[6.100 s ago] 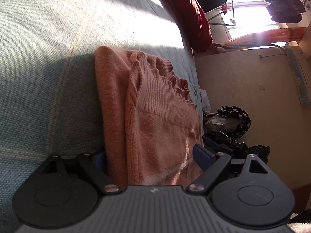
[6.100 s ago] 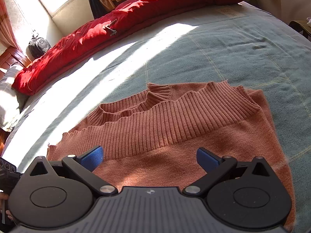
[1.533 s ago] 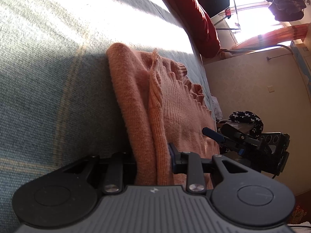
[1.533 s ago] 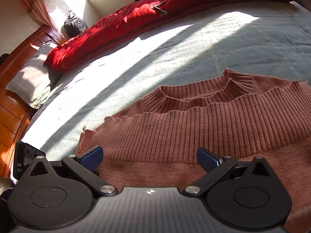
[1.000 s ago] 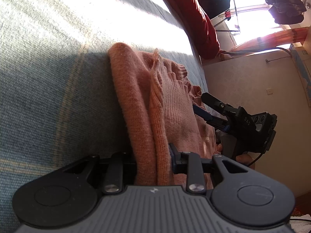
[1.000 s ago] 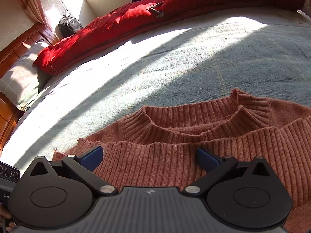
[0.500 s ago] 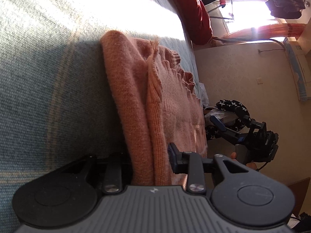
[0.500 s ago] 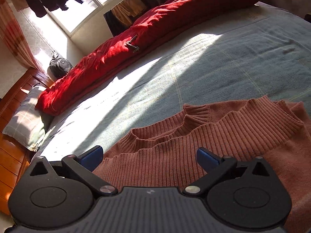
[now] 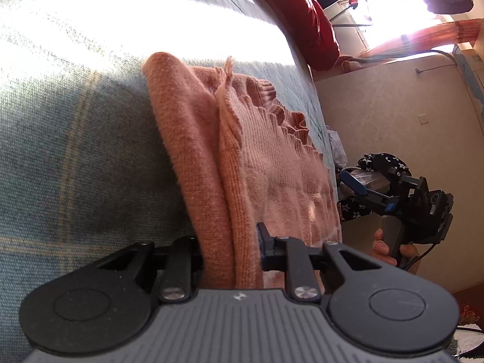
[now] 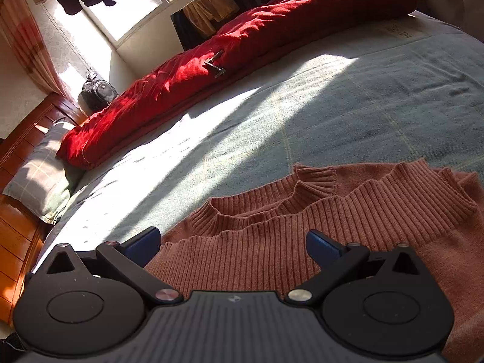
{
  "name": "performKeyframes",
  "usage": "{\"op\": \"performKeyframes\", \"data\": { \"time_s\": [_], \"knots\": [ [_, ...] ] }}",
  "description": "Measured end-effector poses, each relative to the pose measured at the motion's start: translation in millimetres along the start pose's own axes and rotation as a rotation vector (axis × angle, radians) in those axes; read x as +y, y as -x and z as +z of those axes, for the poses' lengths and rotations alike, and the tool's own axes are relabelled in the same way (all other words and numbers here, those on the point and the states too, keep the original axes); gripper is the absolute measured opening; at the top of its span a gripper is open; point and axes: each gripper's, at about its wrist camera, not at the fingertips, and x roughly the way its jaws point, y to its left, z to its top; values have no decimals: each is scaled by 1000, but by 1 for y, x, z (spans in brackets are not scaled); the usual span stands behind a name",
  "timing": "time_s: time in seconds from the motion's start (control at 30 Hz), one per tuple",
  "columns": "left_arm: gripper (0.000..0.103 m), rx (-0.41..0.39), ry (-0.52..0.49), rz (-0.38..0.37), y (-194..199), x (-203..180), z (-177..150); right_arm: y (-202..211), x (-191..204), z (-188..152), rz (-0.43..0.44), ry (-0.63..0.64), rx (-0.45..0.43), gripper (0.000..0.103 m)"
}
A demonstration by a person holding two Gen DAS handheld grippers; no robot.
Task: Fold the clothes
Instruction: 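Close the left gripper on the pink sweater's side edge, then lift the held edge with the left gripper, fold it over, release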
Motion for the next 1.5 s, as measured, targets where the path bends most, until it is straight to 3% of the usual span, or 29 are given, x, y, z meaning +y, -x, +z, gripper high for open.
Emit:
{"op": "performKeyframes", "data": {
  "time_s": [0.2,0.4,0.87,1.1,1.27,1.5],
  "knots": [
    [19,-33,-32,66,7,-47,1,13,-17,4,46,11,16,103],
    [19,-63,-30,60,5,-93,1,31,-38,4,73,-29,2,103],
    [19,-41,-42,44,-25,-182,9,72,-99,-4,108,-61,-6,103],
    [19,-36,-35,48,-57,-213,6,83,-110,-15,50,122,129,103],
    [19,-60,-32,51,-80,-232,-1,102,-126,-14,49,172,142,103],
    [19,-129,-49,80,-113,-255,-21,115,-155,-6,142,222,178,103]
  ]
}}
